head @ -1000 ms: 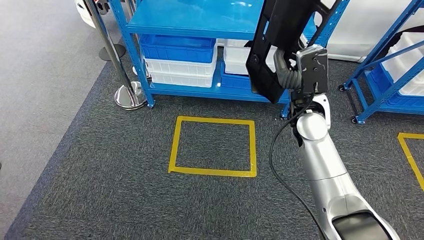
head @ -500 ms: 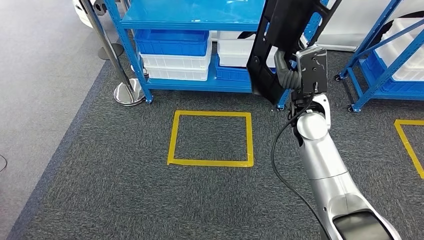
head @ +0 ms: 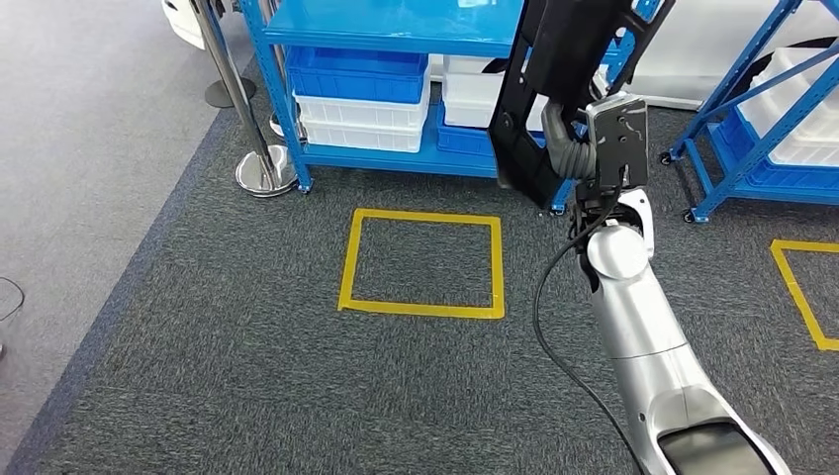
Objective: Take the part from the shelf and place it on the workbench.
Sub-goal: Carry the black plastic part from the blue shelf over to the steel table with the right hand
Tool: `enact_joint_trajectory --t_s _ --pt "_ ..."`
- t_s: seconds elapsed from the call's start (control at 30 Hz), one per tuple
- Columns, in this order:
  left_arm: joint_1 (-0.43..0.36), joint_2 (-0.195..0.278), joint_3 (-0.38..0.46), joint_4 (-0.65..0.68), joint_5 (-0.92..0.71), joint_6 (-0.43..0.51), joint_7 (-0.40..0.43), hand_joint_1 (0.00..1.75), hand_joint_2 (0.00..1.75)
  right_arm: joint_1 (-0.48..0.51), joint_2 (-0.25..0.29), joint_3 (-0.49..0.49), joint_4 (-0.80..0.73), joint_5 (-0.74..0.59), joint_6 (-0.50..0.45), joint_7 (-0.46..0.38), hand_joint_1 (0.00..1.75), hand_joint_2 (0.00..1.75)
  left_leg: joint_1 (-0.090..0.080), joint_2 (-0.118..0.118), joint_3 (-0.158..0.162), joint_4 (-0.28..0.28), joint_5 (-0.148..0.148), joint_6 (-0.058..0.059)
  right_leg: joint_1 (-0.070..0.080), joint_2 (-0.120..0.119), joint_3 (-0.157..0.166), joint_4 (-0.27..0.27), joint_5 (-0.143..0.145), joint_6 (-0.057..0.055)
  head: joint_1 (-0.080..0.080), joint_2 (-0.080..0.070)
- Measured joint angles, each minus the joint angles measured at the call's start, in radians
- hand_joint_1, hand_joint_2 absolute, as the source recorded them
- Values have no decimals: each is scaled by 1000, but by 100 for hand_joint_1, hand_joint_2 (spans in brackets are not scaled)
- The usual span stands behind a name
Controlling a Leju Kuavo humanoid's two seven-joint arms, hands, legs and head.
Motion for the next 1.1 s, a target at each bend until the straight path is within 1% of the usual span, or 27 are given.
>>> enact_joint_trajectory --t_s 0.03,0.07,0.1,0.13,0.17,0.2,0.23,0.27,0.3,0.37,0.4,0.43,0.47,0.53,0.57,0.6,0.63,0.67,0.73,0.77,0.8,0.87,0.9,0.93,1.0,1.07,1.1 --pt "0 0 0 0 -2 1 10 0 175 1 0 0 1 2 1 0 175 175 -1 0 -12 2 8 0 0 0 -13 55 -15 2 0 0" --pt "1 0 0 0 -4 3 18 0 175 2 0 0 2 4 2 0 175 175 -1 0 -21 4 14 -1 0 0 -16 83 -12 3 0 0" --pt "1 0 0 0 -6 7 27 0 175 3 0 0 3 9 2 1 175 175 -1 0 -31 8 19 -3 -1 0 -3 78 7 3 0 0" --pt "2 0 0 0 -8 12 36 0 175 3 0 0 3 15 0 1 175 175 -1 0 -39 12 22 -5 -1 0 23 49 31 2 0 0" --pt "2 1 0 0 -10 19 45 0 175 3 0 0 2 25 -5 2 175 175 -1 1 -47 18 25 -7 -2 -3 68 -13 52 1 0 0" --pt "2 1 0 0 -12 25 56 0 175 2 -1 0 2 38 -12 4 175 175 -3 3 -56 26 27 -10 1 -14 119 -86 61 -2 1 0" --pt "3 2 0 0 -13 31 66 0 175 3 -2 -1 1 52 -24 7 175 175 -5 5 -63 33 28 -13 5 -26 160 -150 59 -6 1 0" --pt "4 4 0 0 -16 37 82 0 175 7 -7 -5 -1 60 -44 11 175 175 -7 8 -68 40 30 -17 8 -36 187 -198 52 -10 1 0" --pt "4 6 0 0 -21 41 97 0 175 14 -17 -16 0 58 -63 10 175 175 -8 10 -71 43 33 -22 12 -42 193 -216 42 -15 1 0" --pt "8 13 0 0 -30 45 124 0 175 36 -51 -60 16 31 -88 -12 175 175 -6 13 -76 47 37 -34 9 -36 190 -224 47 -27 1 0" --pt "11 16 0 0 -33 43 129 0 175 45 -69 -91 32 15 -85 -33 175 175 -5 11 -82 57 26 -39 8 -33 187 -226 53 -35 1 0" --pt "15 19 0 0 -35 41 130 0 175 53 -84 -121 48 4 -79 -52 175 175 -4 8 -94 86 0 -44 6 -29 183 -228 61 -42 0 0" --pt "18 22 0 0 -37 39 130 0 175 59 -97 -148 63 -1 -74 -67 175 175 -2 6 -113 136 -37 -49 4 -22 176 -229 69 -49 -1 0" --pt "23 26 0 0 -39 33 129 0 175 71 -116 -185 81 -3 -68 -75 175 175 2 3 -159 274 -116 -54 4 0 157 -227 81 -53 -2 0" --pt "23 27 0 0 -39 28 127 0 175 79 -124 -198 87 -2 -66 -74 175 175 3 3 -173 326 -137 -55 5 12 150 -225 86 -52 -2 0" --pt "23 29 0 0 -40 25 126 0 175 88 -130 -209 92 1 -63 -72 175 175 3 3 -171 345 -139 -54 5 24 144 -222 90 -51 -2 0" --pt "23 30 0 0 -40 22 124 0 175 99 -136 -219 97 5 -60 -70 175 175 3 0 -150 321 -122 -51 6 37 139 -220 93 -50 -2 0" --pt "22 32 0 0 -40 20 122 0 175 108 -142 -229 100 9 -58 -69 175 175 1 -7 -112 264 -95 -44 8 48 136 -219 96 -48 -2 0" --pt "22 38 0 0 -41 17 119 0 175 123 -153 -246 105 12 -55 -68 175 175 0 -47 -26 118 -54 -22 8 69 131 -218 102 -43 1 0" --pt "22 40 0 0 -42 16 119 0 175 128 -158 -254 106 13 -55 -69 175 175 0 -66 2 69 -46 -16 5 76 128 -218 106 -38 2 0" --pt "22 42 0 0 -43 16 118 0 175 132 -162 -261 108 15 -55 -70 175 175 -1 -78 15 44 -47 -12 0 84 124 -220 111 -31 4 0" --pt "23 42 0 0 -46 15 119 0 175 144 -172 -273 109 26 -59 -72 175 175 -4 -66 22 22 -37 -9 -5 103 121 -228 123 -13 3 0" --pt "22 42 0 0 -47 15 119 0 175 153 -178 -279 109 36 -62 -72 175 175 -3 -54 25 8 -28 -6 -4 100 117 -227 121 -7 3 0" --pt "21 42 0 0 -49 15 119 0 175 159 -186 -286 109 46 -64 -72 175 175 -2 -43 29 -8 -19 -1 -2 87 110 -217 112 -4 5 0" --pt "22 41 0 0 -50 18 120 0 175 167 -198 -296 108 61 -67 -72 175 175 2 -17 29 -25 -6 3 1 39 65 -123 53 0 10 0" --pt "25 41 0 0 -52 21 122 0 175 177 -207 -305 108 68 -68 -71 175 175 2 9 22 -23 -3 3 -4 14 9 4 -7 8 13 0" --pt "25 41 0 0 -53 21 123 0 175 185 -211 -309 108 73 -67 -70 175 175 3 21 18 -19 -4 1 -8 9 1 32 -12 13 13 0"
